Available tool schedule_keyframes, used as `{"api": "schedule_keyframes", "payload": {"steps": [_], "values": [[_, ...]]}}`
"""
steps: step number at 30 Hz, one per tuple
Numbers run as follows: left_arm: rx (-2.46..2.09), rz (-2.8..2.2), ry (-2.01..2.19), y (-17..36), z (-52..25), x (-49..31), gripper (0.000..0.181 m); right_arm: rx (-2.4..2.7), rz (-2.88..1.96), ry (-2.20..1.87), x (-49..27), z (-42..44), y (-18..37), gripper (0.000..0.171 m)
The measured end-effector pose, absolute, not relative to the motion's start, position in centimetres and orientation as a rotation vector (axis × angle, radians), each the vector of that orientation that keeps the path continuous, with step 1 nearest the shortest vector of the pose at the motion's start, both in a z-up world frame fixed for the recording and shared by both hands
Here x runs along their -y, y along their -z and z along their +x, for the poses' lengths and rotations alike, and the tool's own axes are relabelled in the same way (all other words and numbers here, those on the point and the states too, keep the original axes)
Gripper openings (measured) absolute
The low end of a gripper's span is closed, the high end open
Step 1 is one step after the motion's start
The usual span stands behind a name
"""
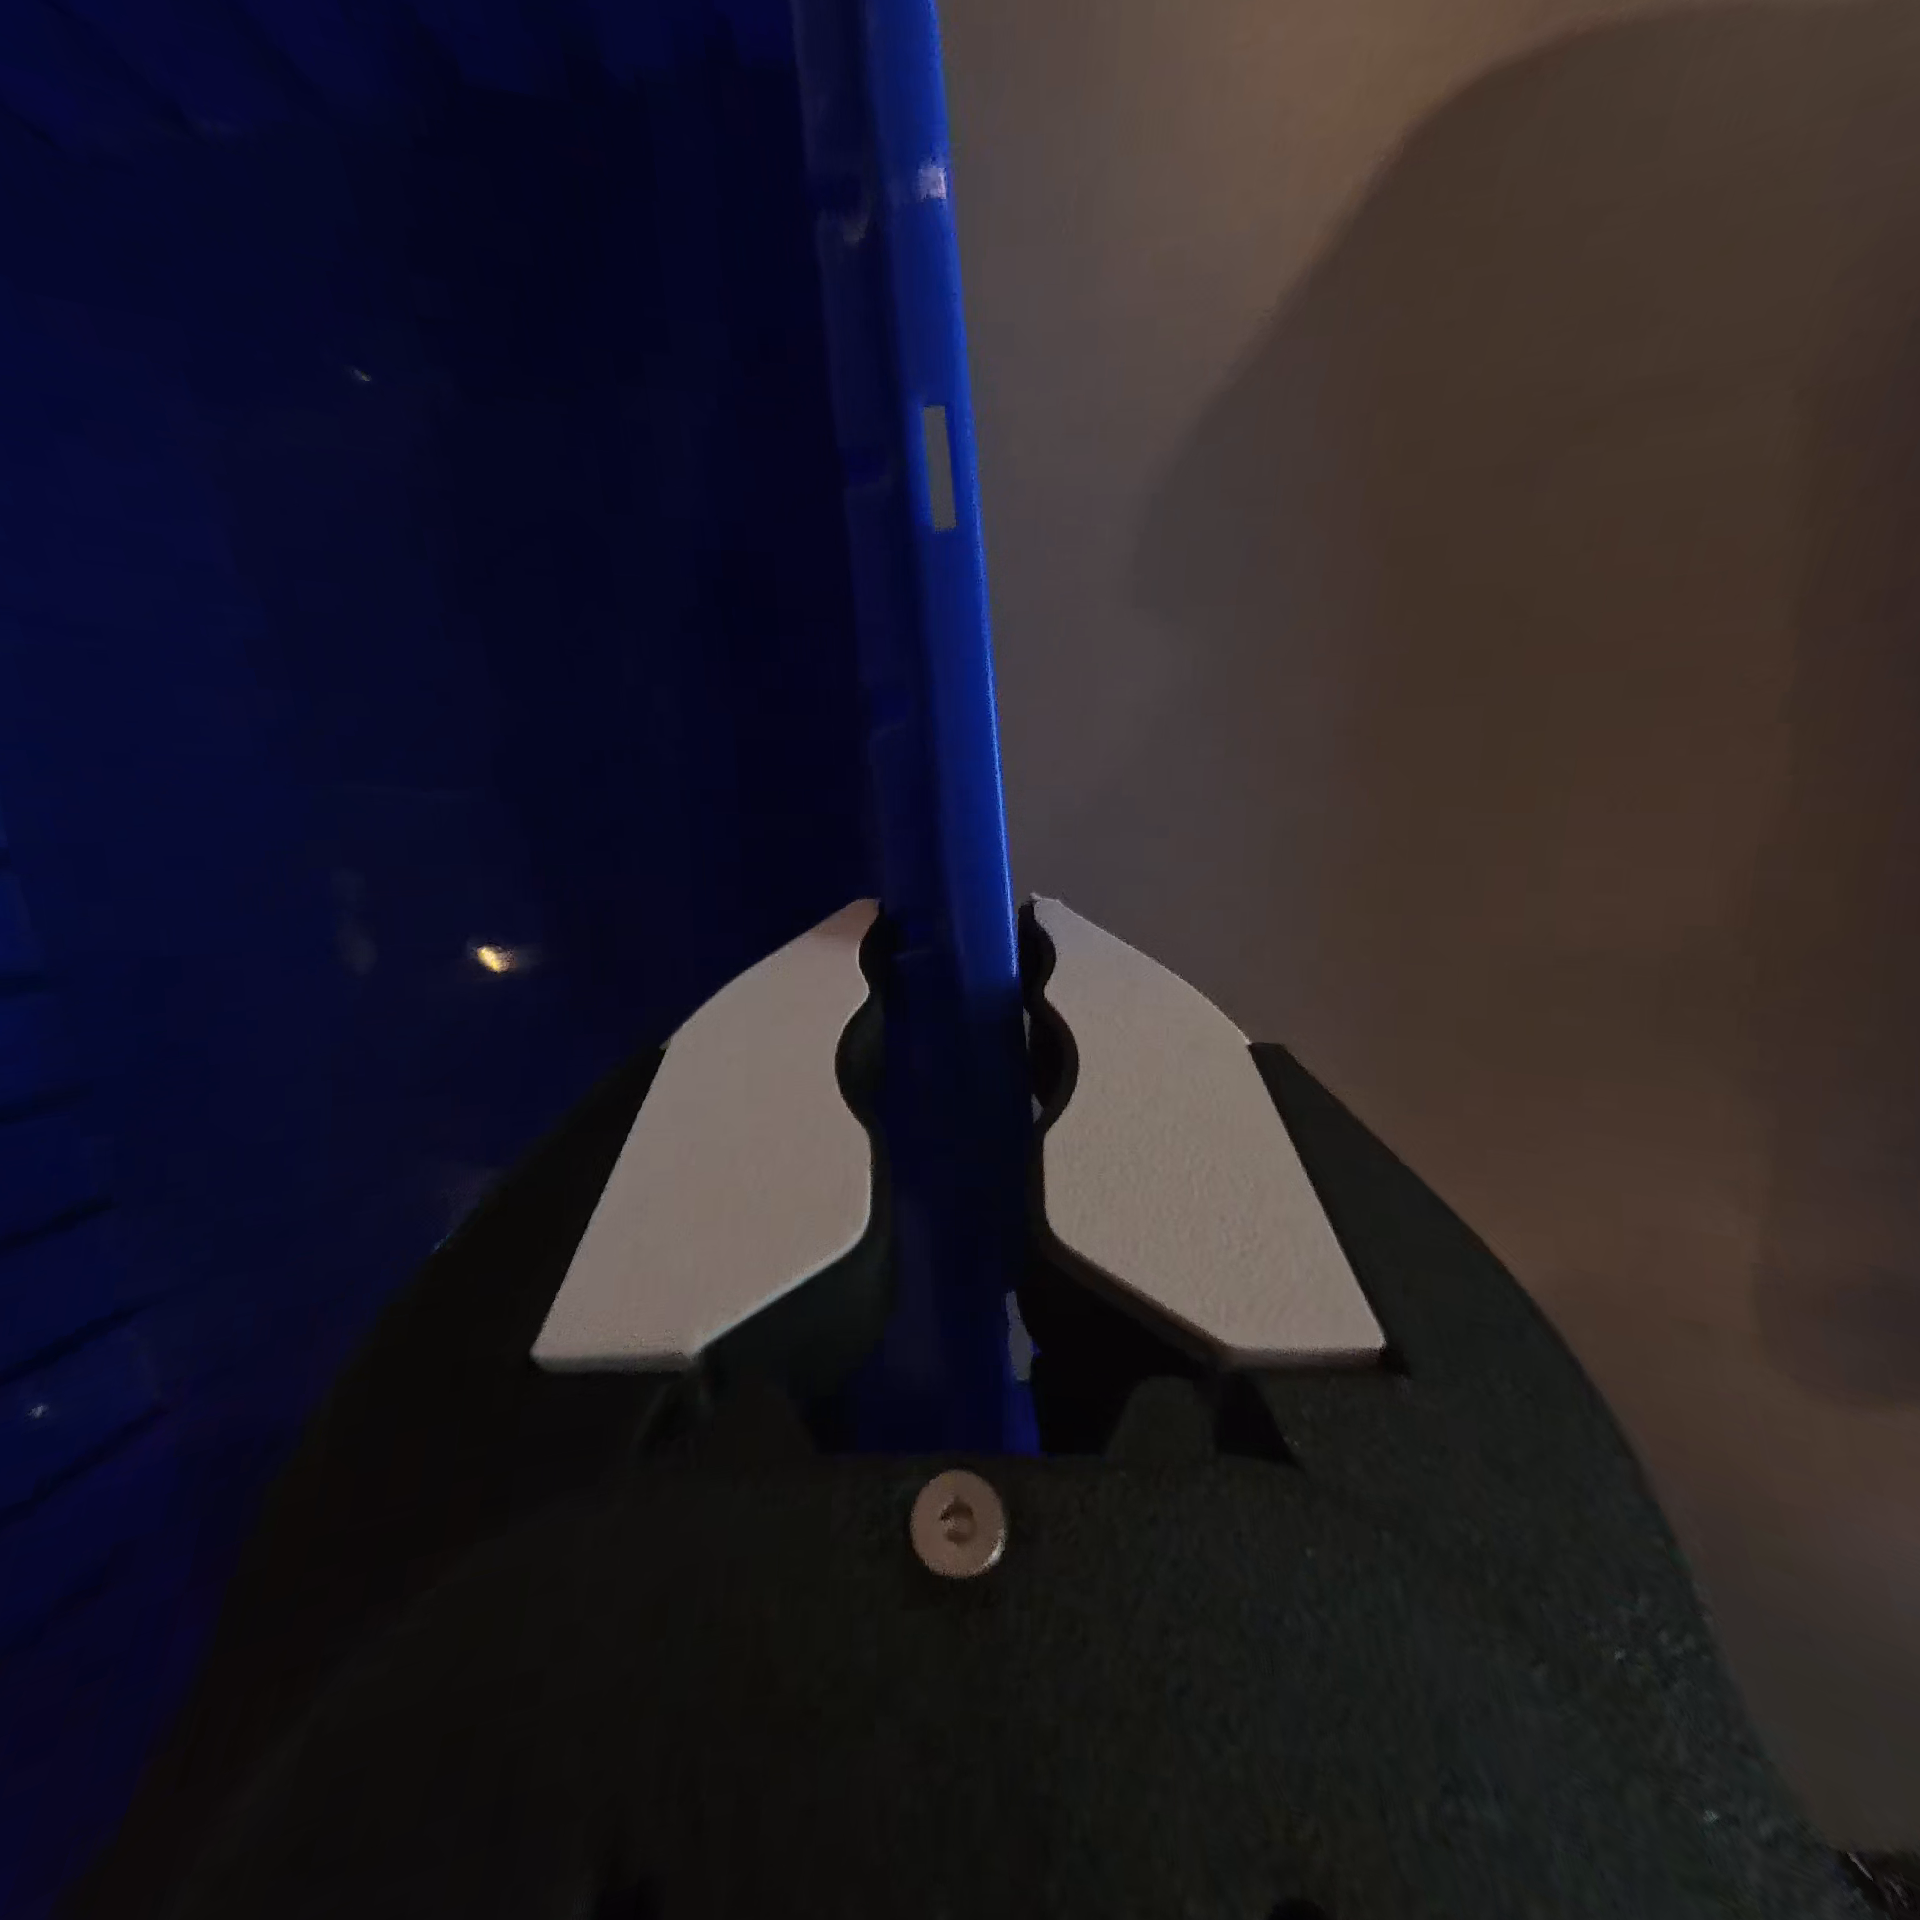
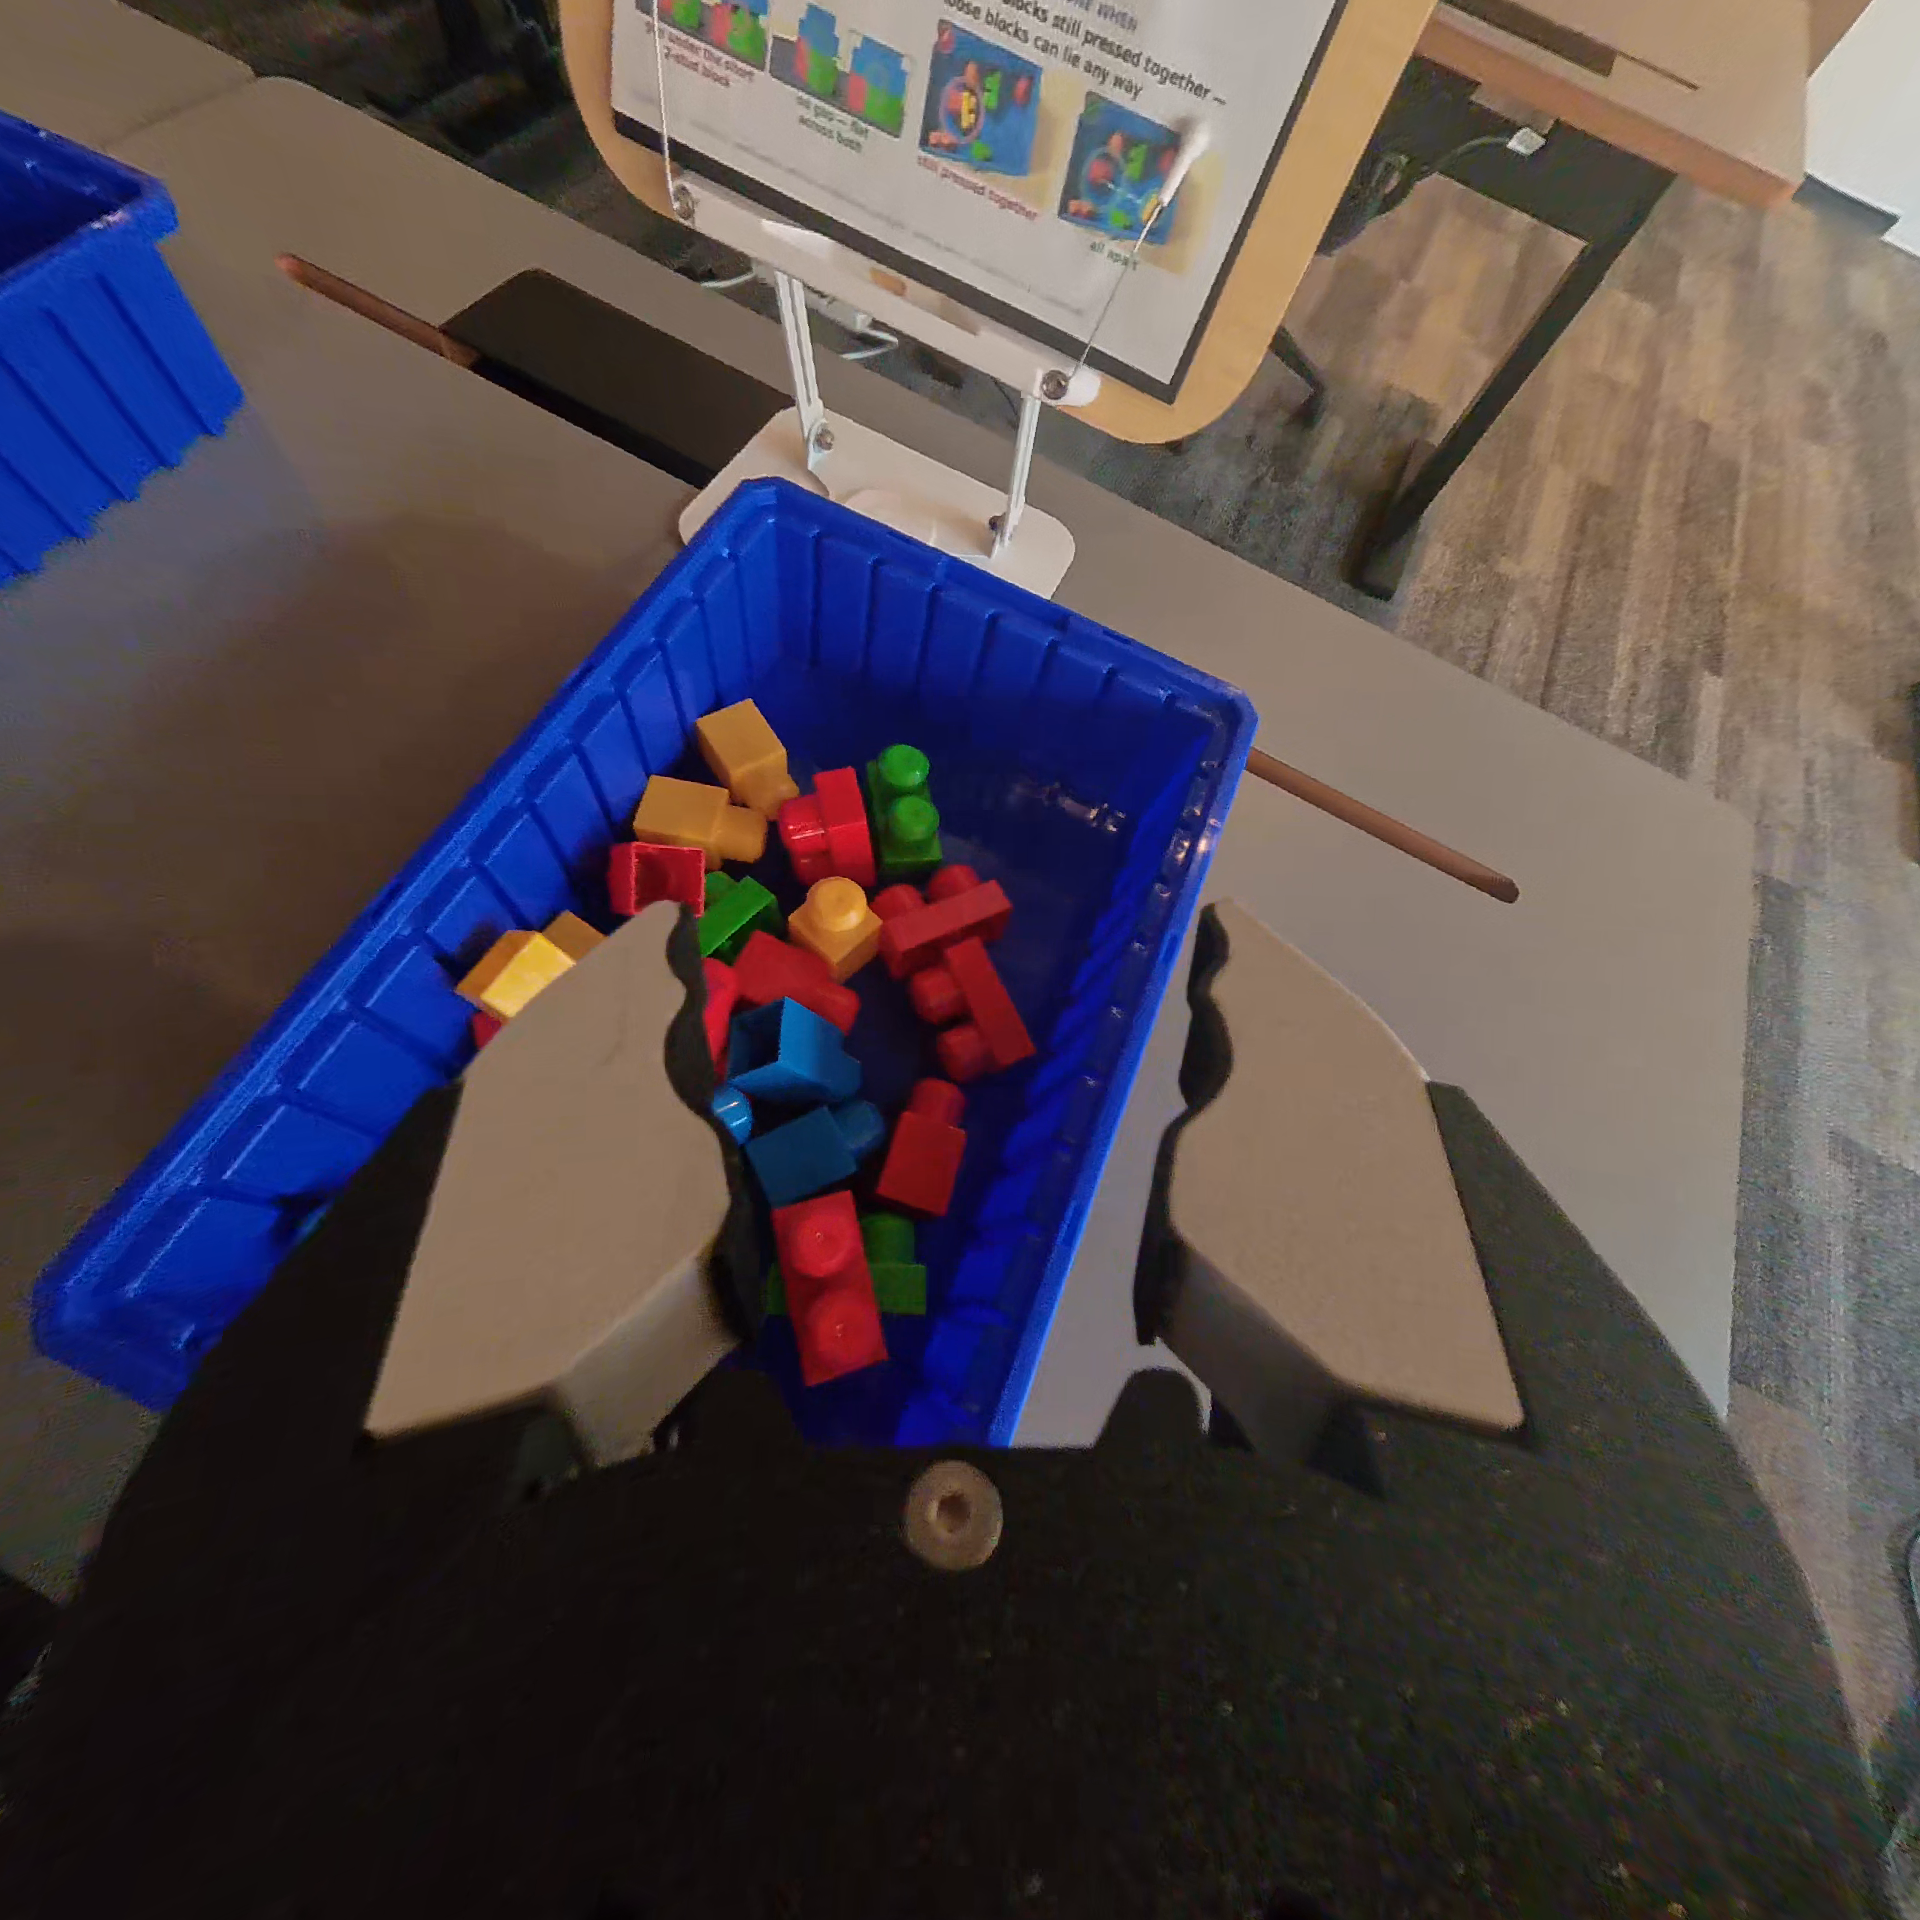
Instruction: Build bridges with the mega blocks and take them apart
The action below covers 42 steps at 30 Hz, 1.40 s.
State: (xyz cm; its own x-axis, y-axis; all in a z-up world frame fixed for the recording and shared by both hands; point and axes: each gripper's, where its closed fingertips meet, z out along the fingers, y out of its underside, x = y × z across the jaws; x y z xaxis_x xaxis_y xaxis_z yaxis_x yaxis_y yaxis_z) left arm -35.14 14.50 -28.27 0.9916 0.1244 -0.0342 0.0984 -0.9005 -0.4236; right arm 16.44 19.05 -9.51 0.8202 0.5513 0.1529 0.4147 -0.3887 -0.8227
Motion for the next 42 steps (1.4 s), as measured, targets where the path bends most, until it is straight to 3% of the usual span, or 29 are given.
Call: {"api": "schedule_keyframes", "payload": {"steps": [16, 21, 28, 34, 38, 40, 42], "values": [[0.183, -2.684, -0.082, 28.3, -25.2, -15.7, 0.021, 0.754, -1.967, -0.214, -19.9, 19.0, 9.4, 0.082], [0.176, -2.682, -0.076, 28.4, -21.5, -16.2, 0.021, 0.778, -1.865, -0.169, -20.1, 20.4, 8.8, 0.06], [0.169, -2.685, -0.065, 28.4, -16.7, -16.6, 0.021, 0.765, -1.756, -0.199, -20.1, 21.8, 8.3, 0.046], [0.152, -2.682, -0.066, 28.5, -13.4, -16.5, 0.021, 0.754, -1.716, -0.295, -19.9, 22.4, 8.1, 0.0], [0.12, -2.693, -0.06, 28.5, -11.4, -16.7, 0.021, 0.8, -1.677, -0.33, -19.5, 22.1, 8.5, 0.0], [0.101, -2.694, -0.064, 28.5, -10.5, -17.2, 0.022, 0.797, -1.729, -0.314, -19.8, 22.3, 9.5, 0.021], [0.089, -2.695, -0.048, 28.5, -9.7, -17.6, 0.022, 0.813, -1.821, -0.359, -19.6, 22.3, 11.0, 0.029]]}}
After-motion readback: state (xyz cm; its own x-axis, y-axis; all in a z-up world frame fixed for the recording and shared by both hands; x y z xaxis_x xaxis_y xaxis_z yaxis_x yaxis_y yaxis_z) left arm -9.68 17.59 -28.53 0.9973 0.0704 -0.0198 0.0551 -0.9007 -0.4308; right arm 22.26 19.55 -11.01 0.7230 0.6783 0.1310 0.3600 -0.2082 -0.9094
